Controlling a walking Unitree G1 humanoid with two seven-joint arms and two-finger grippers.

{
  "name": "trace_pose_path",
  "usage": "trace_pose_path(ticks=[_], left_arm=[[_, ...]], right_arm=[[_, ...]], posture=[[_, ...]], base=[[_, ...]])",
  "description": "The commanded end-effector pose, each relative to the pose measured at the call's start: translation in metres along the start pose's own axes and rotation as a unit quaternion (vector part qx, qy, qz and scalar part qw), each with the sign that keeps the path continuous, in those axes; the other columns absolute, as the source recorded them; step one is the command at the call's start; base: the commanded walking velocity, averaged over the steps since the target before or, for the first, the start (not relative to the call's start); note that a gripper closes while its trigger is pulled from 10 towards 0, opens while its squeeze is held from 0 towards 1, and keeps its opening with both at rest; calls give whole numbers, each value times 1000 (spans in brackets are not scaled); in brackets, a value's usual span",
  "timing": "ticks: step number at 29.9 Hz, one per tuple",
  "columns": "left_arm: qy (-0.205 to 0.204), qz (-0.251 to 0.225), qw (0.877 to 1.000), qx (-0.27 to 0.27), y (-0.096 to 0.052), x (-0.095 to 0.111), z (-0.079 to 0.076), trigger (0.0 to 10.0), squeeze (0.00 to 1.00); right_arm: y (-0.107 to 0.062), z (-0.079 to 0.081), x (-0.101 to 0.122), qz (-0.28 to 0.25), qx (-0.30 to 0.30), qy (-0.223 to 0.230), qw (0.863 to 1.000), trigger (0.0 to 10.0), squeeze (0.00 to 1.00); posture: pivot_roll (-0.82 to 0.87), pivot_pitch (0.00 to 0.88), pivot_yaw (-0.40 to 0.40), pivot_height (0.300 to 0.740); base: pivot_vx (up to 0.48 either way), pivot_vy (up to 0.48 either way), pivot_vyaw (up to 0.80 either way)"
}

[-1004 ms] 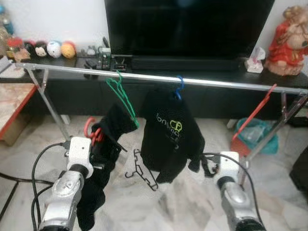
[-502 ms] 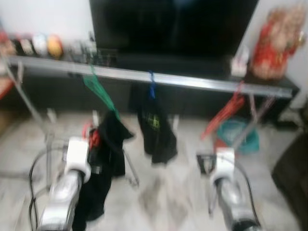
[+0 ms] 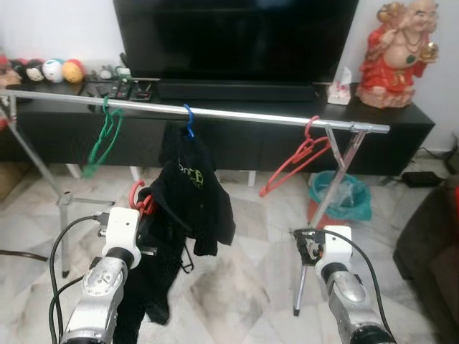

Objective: Hang hanger

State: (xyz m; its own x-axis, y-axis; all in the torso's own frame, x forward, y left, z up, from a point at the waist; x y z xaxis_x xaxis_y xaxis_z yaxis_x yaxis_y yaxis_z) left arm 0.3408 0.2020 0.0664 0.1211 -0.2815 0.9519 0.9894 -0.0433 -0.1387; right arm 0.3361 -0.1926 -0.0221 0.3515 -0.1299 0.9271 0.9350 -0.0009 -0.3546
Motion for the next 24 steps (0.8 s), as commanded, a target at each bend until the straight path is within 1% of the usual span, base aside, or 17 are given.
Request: trace_pose_path(ticks=[1,4,5,8,11,13,14,15,17,18,20,24], left_arm=[[2,-13,1000,15,2,8,5,10000,0],[2,-9,999,32,3,7,8,10000,0],[2,-9,999,32,3,7,8,10000,0],[1,-5,999,53,4,7,15,10000,0],[-1,-4,998,64,6,8,19,10000,0],[-2,-7,998,66,7,9,19,10000,0],[-2,-7,998,66,7,9,19,10000,0],[-5,-13,998,65,8,12,19,10000,0],[-5,-13,998,65,8,12,19,10000,0],[-7,-17,998,62,9,14,18,10000,0],[-8,-21,998,60,9,16,17,10000,0],[-6,-24,998,66,11,18,20,10000,0]], right_arm=[[0,0,-4,10,1,-1,1000,10000,0],[-3,-5,-13,29,-4,-12,999,10000,0],[-3,-5,-13,29,-4,-12,999,10000,0],[-6,-7,-21,46,-6,-20,999,10000,0],[-12,-10,-41,91,-4,-55,994,10000,0],[-18,-12,-56,120,-4,-64,991,10000,0],[-18,-12,-56,120,-4,-64,991,10000,0],[-25,-15,-70,151,-9,-77,986,10000,0],[-25,-15,-70,151,-9,-77,986,10000,0],[-28,-17,-76,164,-13,-82,983,10000,0],[-33,-19,-86,181,-19,-78,980,10000,0],[-46,-16,-108,223,-10,-74,972,10000,0]], posture=[[-30,0,-26,736],[-32,0,-28,736],[-32,0,-28,736],[-30,0,-31,736],[-33,0,-32,736],[-32,0,-33,736],[-32,0,-33,736],[-31,0,-32,736],[-31,0,-32,736],[-32,0,-32,736],[-32,0,-32,736],[-31,0,-31,736]], base=[[0,0,0],[0,0,0],[0,0,0],[0,0,0],[0,0,0],[0,0,0],[0,0,0],[0,0,0],[0,0,0],[0,0,0],[0,0,0],[65,0,0]])
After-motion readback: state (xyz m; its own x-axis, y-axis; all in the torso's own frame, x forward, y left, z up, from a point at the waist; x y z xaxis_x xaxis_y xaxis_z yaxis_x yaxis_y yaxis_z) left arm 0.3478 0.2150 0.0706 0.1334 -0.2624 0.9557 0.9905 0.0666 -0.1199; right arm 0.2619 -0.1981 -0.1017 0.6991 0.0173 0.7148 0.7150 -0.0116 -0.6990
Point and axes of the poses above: a point about 5 cm out from each wrist's last joint towards the gripper, its own y axis pointing out of the wrist towards the gripper, its own x axis along the axis of the wrist's last joint, z = x × y, the point moved 6 cm from there along y, pointing out of the wrist towards the gripper, and after that the axes turned 7 degrees about y, right-handed, at the moved point
